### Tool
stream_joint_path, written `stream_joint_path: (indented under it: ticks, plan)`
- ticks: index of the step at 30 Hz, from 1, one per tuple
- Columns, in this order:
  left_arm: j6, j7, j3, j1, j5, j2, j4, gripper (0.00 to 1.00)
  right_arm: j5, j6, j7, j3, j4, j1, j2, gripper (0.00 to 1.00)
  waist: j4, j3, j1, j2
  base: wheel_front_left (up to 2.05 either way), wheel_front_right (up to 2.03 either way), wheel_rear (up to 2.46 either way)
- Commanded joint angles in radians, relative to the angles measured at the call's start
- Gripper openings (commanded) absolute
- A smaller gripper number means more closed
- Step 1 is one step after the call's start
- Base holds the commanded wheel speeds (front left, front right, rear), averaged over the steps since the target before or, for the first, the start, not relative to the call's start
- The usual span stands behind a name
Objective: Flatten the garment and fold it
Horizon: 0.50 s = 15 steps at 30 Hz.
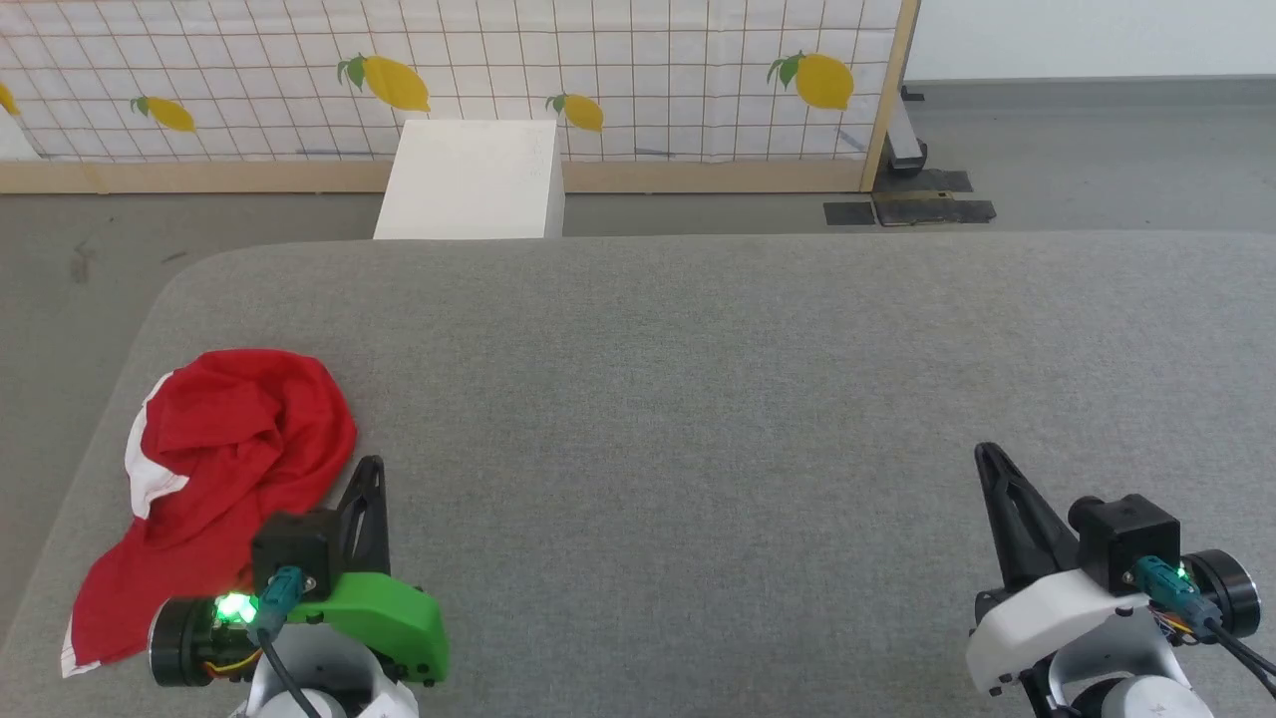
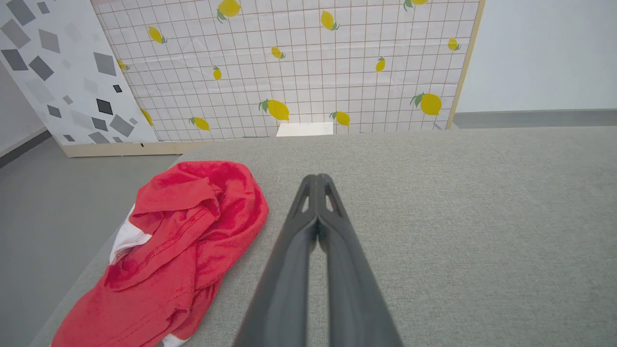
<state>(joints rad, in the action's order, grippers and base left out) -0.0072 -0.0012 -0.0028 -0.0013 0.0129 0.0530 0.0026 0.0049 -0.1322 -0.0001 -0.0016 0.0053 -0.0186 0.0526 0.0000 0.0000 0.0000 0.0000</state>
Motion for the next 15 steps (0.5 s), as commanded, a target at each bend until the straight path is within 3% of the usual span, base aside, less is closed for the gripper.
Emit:
stream_joint_path:
  ticks: [1,15]
  plan:
    - [0.007,0.001,0.003,0.001,-0.013,-0.003,-0.003,0.00,-0.005,0.002,0.000,0.002,-0.005,0.019,-0.002,0.00,0.000,0.000,0.0000,0.0000,0.00,0.00,0.00]
    - [0.007,0.001,0.003,0.001,-0.013,-0.003,-0.003,0.00,-0.005,0.002,0.000,0.002,-0.005,0.019,-0.002,0.00,0.000,0.000,0.0000,0.0000,0.00,0.00,0.00]
